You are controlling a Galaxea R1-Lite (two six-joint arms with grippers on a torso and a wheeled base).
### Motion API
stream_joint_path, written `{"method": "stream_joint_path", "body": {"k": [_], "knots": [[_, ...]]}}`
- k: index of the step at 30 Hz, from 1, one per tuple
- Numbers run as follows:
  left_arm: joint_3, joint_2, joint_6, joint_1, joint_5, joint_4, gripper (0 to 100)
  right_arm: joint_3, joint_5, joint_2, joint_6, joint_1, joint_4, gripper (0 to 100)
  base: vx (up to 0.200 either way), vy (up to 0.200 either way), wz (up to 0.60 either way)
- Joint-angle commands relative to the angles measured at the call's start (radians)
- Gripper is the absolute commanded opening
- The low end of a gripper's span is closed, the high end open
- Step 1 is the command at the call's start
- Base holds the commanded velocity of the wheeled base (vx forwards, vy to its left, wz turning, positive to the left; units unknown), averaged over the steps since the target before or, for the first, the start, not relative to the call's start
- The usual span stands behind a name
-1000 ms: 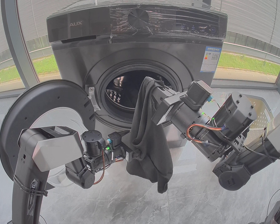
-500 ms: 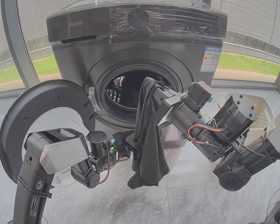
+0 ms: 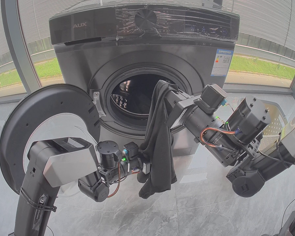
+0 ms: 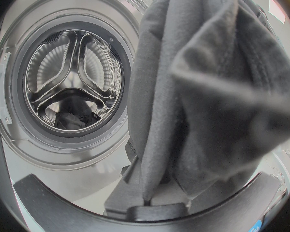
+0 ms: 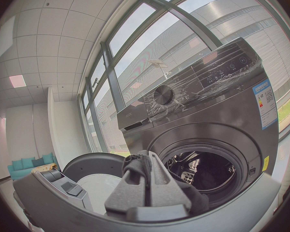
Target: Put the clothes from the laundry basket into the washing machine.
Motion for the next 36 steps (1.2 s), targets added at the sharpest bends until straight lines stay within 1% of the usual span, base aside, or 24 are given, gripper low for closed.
{"method": "stream_joint_path", "body": {"k": [1,3,4,7,9,11,13,14,15,17,23,24,25,28,32,33,34,36], "knots": [[0.101,-0.092,0.003,-0.002,-0.012,-0.001,0,-0.033,0.008,0.007,0.0,-0.032,0.007,0,0.0,0.0,0.0],[0.134,-0.12,0.003,-0.003,-0.022,-0.001,0,-0.044,0.008,0.01,0.0,-0.042,0.009,0,0.0,0.0,0.0],[0.181,-0.155,0.005,-0.008,-0.039,-0.001,0,-0.062,0.01,0.02,0.0,-0.062,0.012,0,0.0,0.0,0.0],[0.263,-0.215,0.003,-0.011,-0.062,-0.003,0,-0.113,0.007,0.061,0.0,-0.099,0.012,0,0.0,0.0,0.0],[0.352,-0.285,0.003,-0.016,-0.091,-0.003,0,-0.148,0.0,0.107,0.002,-0.134,0.01,0,0.0,0.0,0.0],[0.414,-0.339,0.003,-0.017,-0.121,-0.003,0,-0.154,-0.001,0.135,0.002,-0.151,0.007,0,0.0,0.0,0.0],[0.477,-0.391,0.005,-0.017,-0.15,-0.003,0,-0.154,-0.001,0.161,0.003,-0.162,0.006,0,0.0,0.0,0.0],[0.489,-0.4,0.005,-0.017,-0.154,-0.003,0,-0.154,0.0,0.165,0.003,-0.164,0.004,0,0.0,0.0,0.0],[0.527,-0.433,0.005,-0.019,-0.171,-0.003,0,-0.154,0.0,0.187,0.002,-0.167,0.0,0,0.0,0.0,0.0],[0.567,-0.474,0.005,-0.02,-0.188,-0.003,0,-0.155,-0.001,0.211,0.002,-0.17,-0.002,0,0.0,0.0,0.0],[0.642,-0.583,-0.004,-0.019,-0.245,-0.001,0,-0.149,-0.001,0.276,0.003,-0.168,-0.011,0,0.0,0.0,0.0],[0.642,-0.585,-0.003,-0.019,-0.245,-0.001,0,-0.149,-0.001,0.28,0.003,-0.167,-0.011,0,0.0,0.0,0.0],[0.641,-0.591,0.008,-0.019,-0.245,-0.001,0,-0.143,-0.001,0.297,0.003,-0.161,-0.013,0,0.0,0.0,0.0],[0.636,-0.592,0.008,-0.014,-0.242,-0.003,0,-0.137,-0.001,0.305,0.003,-0.157,-0.019,0,0.0,0.0,0.0],[0.599,-0.604,-0.001,0.027,-0.239,-0.003,0,-0.027,0.01,0.307,0.002,-0.131,-0.022,0,0.0,0.0,0.0],[0.599,-0.604,-0.001,0.027,-0.239,-0.003,0,-0.027,0.01,0.307,0.002,-0.131,-0.022,0,0.0,0.0,0.0],[0.585,-0.604,-0.003,0.043,-0.239,-0.003,0,0.018,0.013,0.308,-0.001,-0.127,-0.022,0,0.0,0.0,0.0],[0.584,-0.606,-0.003,0.049,-0.237,-0.003,0,0.03,0.013,0.31,-0.001,-0.125,-0.022,0,0.0,0.0,0.0]]}}
